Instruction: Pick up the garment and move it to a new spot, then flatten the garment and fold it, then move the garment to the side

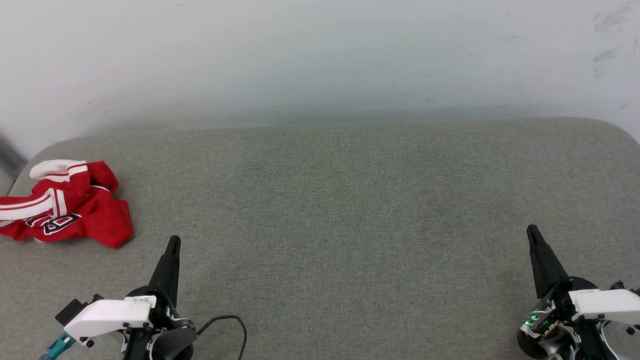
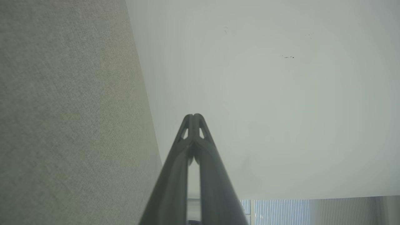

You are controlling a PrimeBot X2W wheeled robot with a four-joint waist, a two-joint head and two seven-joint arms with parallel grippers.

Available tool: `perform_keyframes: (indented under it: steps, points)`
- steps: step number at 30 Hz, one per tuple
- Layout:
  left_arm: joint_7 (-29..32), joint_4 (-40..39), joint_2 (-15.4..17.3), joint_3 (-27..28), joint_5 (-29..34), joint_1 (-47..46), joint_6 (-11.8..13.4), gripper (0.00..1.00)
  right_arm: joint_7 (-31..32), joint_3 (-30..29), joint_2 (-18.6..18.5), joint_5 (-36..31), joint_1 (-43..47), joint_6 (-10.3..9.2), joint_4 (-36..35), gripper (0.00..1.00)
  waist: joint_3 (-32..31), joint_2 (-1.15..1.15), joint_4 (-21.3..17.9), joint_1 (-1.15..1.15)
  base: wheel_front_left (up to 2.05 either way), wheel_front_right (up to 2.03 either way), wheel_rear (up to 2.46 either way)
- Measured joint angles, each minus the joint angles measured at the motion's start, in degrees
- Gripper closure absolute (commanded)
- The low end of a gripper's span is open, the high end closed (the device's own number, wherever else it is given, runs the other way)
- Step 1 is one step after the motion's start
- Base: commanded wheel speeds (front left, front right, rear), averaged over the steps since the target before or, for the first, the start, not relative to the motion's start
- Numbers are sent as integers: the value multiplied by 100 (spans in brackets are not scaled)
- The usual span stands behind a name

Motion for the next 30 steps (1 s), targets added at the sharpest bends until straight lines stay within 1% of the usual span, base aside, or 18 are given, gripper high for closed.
perform_keyframes:
  steps: [30]
  points:
    - [0,0,0,0,0,0,0,100,0,0,0,0,0,0,0,100,0,0,0,0,0,0,0]
